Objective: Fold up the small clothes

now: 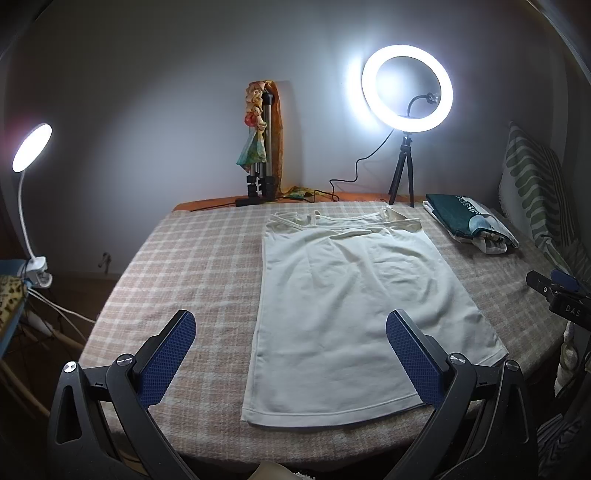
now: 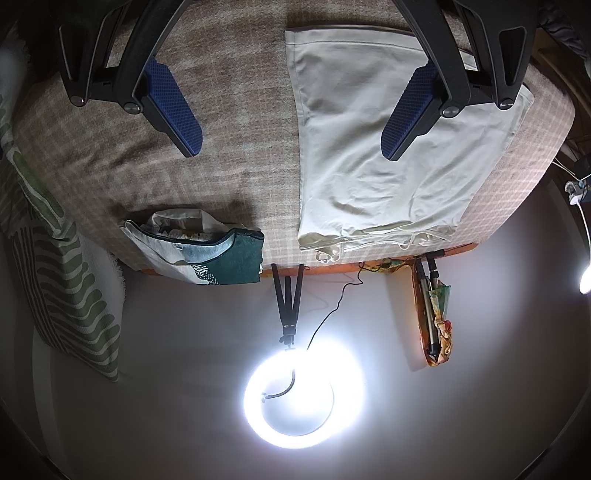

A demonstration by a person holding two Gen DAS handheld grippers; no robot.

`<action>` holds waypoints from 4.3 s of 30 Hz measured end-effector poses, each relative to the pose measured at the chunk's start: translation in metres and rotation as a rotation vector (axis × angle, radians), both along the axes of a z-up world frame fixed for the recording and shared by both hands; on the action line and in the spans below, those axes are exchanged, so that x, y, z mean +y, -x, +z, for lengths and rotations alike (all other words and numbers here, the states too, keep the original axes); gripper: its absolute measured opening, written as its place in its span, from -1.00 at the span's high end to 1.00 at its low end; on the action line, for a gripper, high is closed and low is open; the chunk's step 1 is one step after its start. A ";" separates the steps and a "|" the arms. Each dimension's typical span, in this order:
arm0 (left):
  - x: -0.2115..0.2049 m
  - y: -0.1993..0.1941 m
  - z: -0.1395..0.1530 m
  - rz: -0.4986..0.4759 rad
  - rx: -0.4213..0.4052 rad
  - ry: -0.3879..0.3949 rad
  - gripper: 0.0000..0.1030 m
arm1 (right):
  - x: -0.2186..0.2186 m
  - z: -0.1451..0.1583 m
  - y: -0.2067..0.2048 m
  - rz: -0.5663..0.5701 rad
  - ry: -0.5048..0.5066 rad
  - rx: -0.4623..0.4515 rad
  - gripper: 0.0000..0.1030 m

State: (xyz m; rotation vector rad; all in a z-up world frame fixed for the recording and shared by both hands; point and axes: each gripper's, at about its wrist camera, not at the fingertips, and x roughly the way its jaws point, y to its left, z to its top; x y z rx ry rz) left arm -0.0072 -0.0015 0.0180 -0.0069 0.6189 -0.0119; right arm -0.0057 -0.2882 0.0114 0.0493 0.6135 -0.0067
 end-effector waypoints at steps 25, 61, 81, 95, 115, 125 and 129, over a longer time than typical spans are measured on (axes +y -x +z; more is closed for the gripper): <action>0.001 -0.001 0.001 0.002 0.011 0.011 -0.99 | 0.001 -0.002 -0.001 0.001 0.006 -0.003 -0.92; 0.082 -0.012 -0.108 0.052 0.312 0.306 -0.58 | 0.134 0.032 -0.111 0.359 -0.075 0.118 -0.43; 0.079 -0.031 -0.129 -0.023 0.354 0.364 0.48 | 0.313 -0.036 -0.293 0.519 -0.118 0.444 -0.03; 0.082 -0.043 -0.128 -0.124 0.327 0.498 0.86 | 0.351 -0.095 -0.371 0.433 -0.026 0.568 0.19; 0.057 -0.041 -0.117 -0.193 0.291 0.456 0.88 | 0.375 -0.095 -0.365 0.520 0.216 0.577 0.98; 0.011 -0.042 -0.098 -0.303 0.286 0.411 0.88 | 0.307 -0.044 -0.354 0.485 0.130 0.492 0.99; -0.012 -0.046 -0.100 -0.354 0.314 0.392 0.89 | 0.275 -0.040 -0.355 0.445 0.107 0.482 0.99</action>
